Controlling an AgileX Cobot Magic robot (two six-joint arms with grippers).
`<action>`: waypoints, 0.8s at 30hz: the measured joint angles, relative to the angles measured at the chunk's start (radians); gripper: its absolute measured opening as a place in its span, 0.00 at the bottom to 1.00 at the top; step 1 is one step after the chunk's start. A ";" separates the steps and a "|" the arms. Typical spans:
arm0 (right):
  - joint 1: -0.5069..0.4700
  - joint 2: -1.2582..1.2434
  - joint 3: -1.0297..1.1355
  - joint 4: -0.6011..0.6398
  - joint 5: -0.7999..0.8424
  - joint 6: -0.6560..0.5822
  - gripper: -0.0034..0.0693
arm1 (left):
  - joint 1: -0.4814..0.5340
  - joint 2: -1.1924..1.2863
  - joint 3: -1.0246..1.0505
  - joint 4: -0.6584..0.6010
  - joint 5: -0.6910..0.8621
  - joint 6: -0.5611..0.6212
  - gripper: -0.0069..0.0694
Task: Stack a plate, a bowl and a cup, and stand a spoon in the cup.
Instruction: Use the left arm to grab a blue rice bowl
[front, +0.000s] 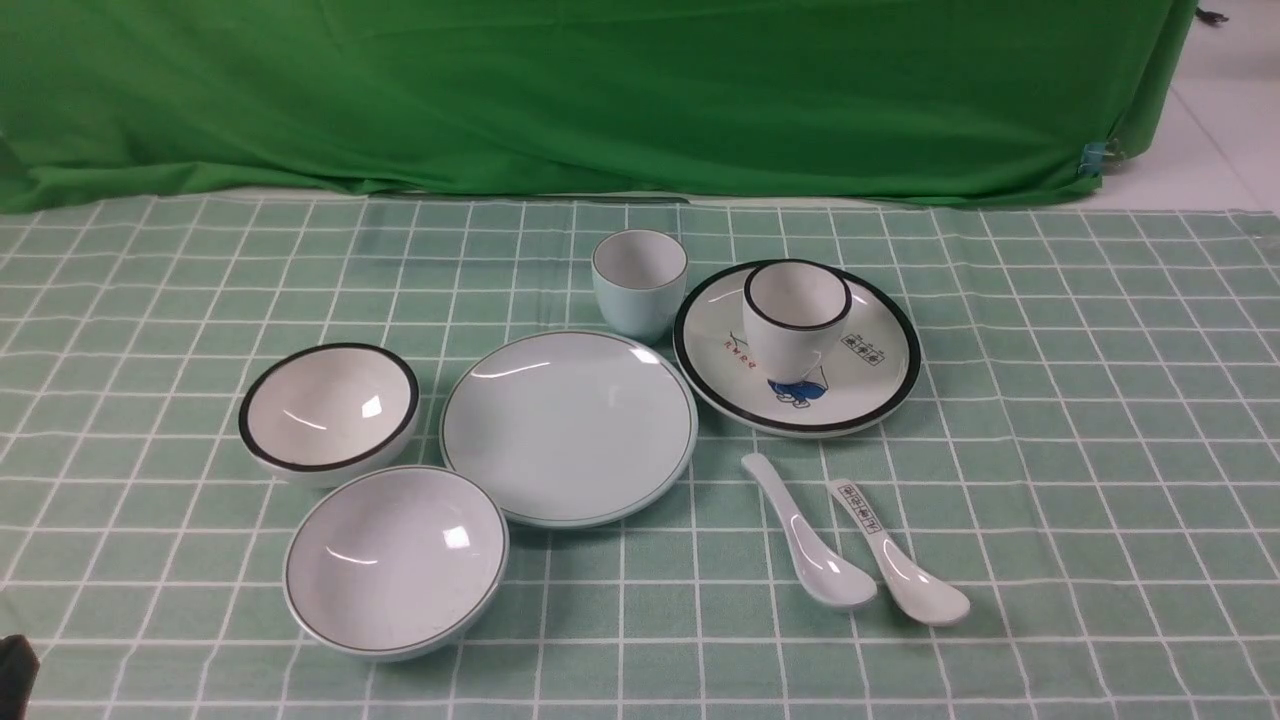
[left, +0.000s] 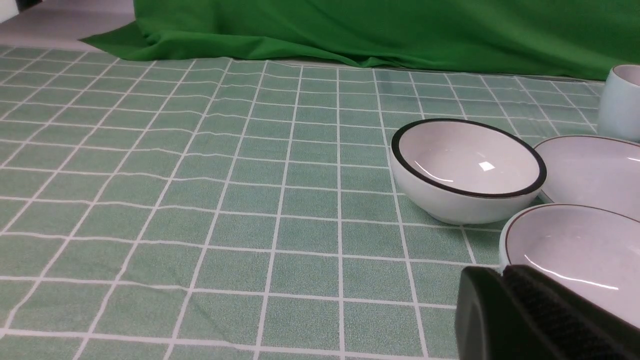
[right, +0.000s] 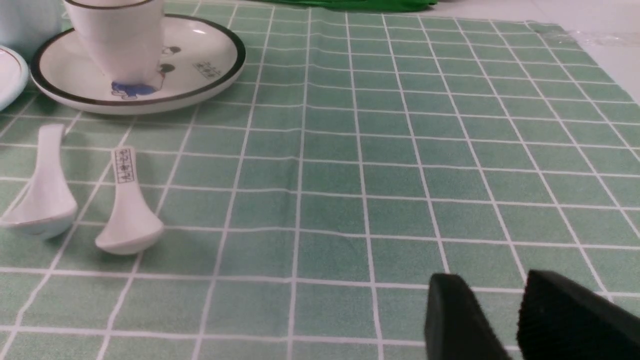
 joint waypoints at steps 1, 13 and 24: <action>0.000 0.000 0.000 0.000 0.000 0.000 0.38 | 0.000 0.000 0.000 0.000 0.000 0.000 0.11; 0.000 0.000 0.000 0.000 0.000 0.000 0.38 | 0.000 0.000 0.000 -0.342 -0.166 -0.110 0.11; 0.000 0.000 0.000 0.000 0.000 0.000 0.38 | 0.000 0.050 -0.155 -0.503 -0.075 -0.157 0.11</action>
